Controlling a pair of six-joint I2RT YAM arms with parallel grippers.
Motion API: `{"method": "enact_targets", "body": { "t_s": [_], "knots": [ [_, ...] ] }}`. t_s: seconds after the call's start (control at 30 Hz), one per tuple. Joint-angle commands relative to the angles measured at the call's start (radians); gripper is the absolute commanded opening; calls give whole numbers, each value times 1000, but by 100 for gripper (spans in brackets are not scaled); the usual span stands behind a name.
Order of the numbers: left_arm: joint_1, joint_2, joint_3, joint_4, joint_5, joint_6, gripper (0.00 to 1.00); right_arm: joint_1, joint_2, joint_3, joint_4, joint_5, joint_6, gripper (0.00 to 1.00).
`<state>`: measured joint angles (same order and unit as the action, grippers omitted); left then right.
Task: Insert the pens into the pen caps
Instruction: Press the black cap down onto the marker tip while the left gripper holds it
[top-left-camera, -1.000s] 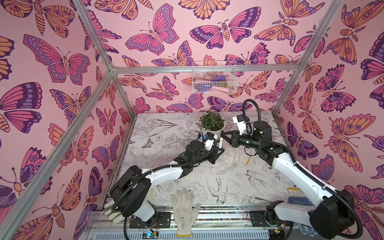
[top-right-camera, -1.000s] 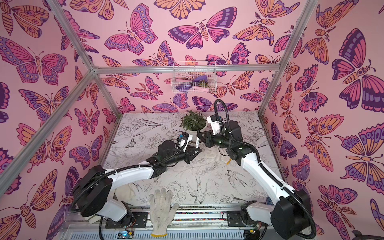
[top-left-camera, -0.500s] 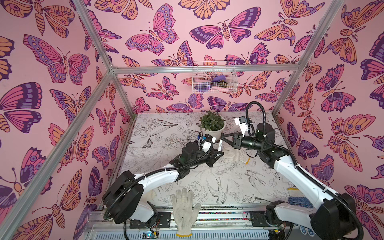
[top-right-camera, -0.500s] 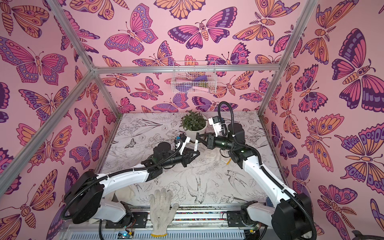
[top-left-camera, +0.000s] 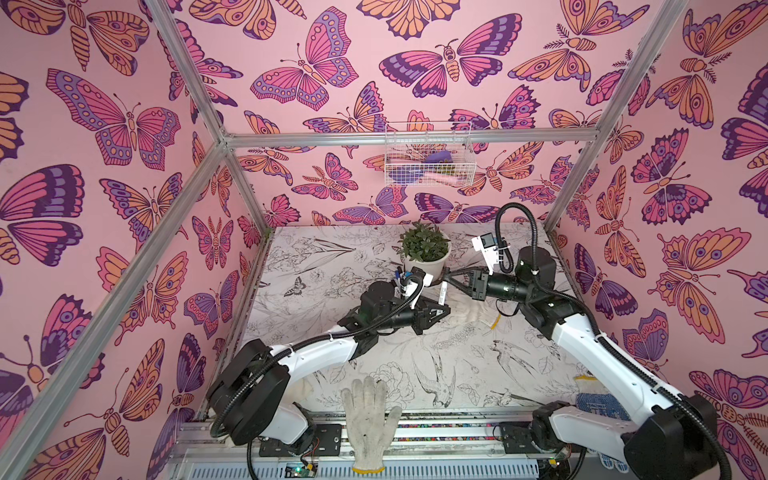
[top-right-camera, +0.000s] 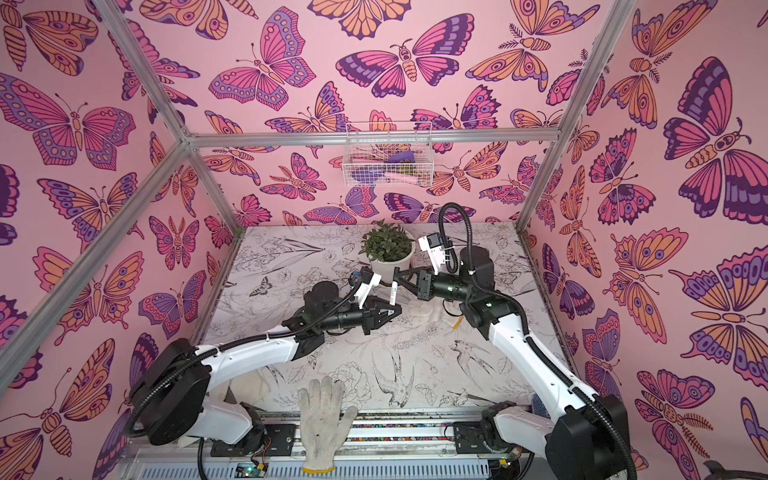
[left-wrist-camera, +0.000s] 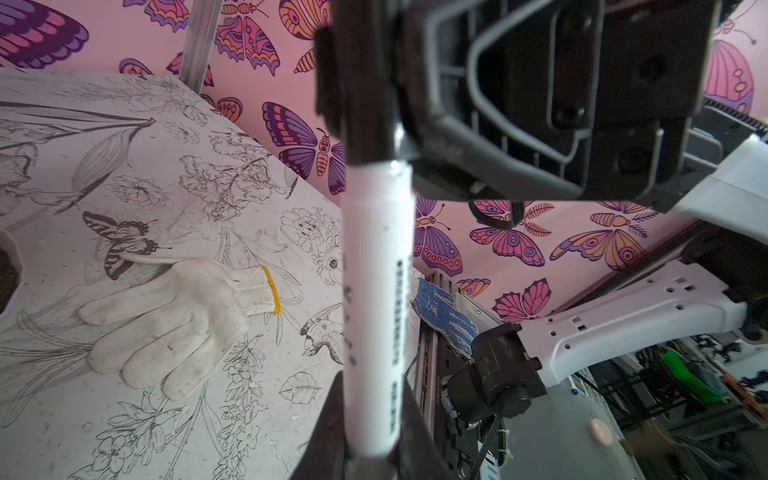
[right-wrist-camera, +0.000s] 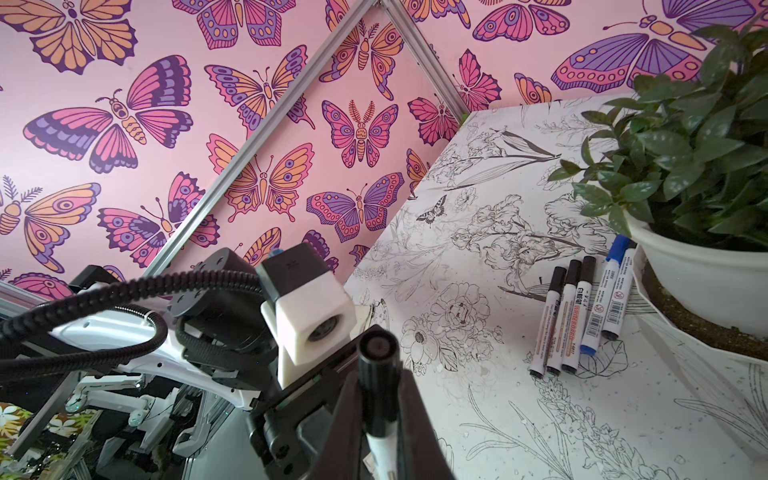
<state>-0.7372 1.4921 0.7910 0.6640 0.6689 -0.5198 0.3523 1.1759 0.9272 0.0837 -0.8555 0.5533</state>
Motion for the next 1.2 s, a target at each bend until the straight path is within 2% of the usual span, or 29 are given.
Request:
{"method": "enact_targets", "body": {
  "t_s": [0.0, 0.07, 0.13, 0.23, 0.3, 0.4, 0.5, 0.57, 0.7, 0.8, 1.03, 1.17],
  "knots": [
    [104, 72, 66, 289, 7, -196, 0, 42, 5, -11, -189, -238, 3, 0],
    [134, 111, 90, 343, 64, -274, 0, 47, 8, 1, -194, -225, -11, 0],
    [157, 159, 128, 380, 119, -348, 0, 65, 11, 36, -277, -191, -86, 0],
    [162, 190, 154, 373, 114, -377, 0, 102, 19, 83, -433, -112, -209, 0],
    [163, 181, 152, 336, 73, -351, 0, 108, 23, 79, -455, -89, -212, 0],
    [154, 112, 120, 201, -105, -238, 0, 105, 28, 54, -419, -98, -170, 0],
    [108, 15, 108, 6, -347, -28, 0, 104, 40, 30, -371, -106, -131, 0],
    [69, -24, 126, -100, -468, 97, 0, 102, 59, 30, -371, -119, -125, 0],
    [7, -64, 131, -151, -676, 240, 0, 102, 92, 32, -389, -138, -114, 0],
    [-34, -70, 131, -163, -766, 338, 0, 102, 87, 28, -399, -119, -126, 0],
    [-89, -58, 93, -170, -700, 419, 0, 102, 92, 41, -350, -53, -81, 0],
    [-109, -63, 59, -170, -628, 402, 0, 102, 103, 60, -334, -41, -54, 14]
  ]
}}
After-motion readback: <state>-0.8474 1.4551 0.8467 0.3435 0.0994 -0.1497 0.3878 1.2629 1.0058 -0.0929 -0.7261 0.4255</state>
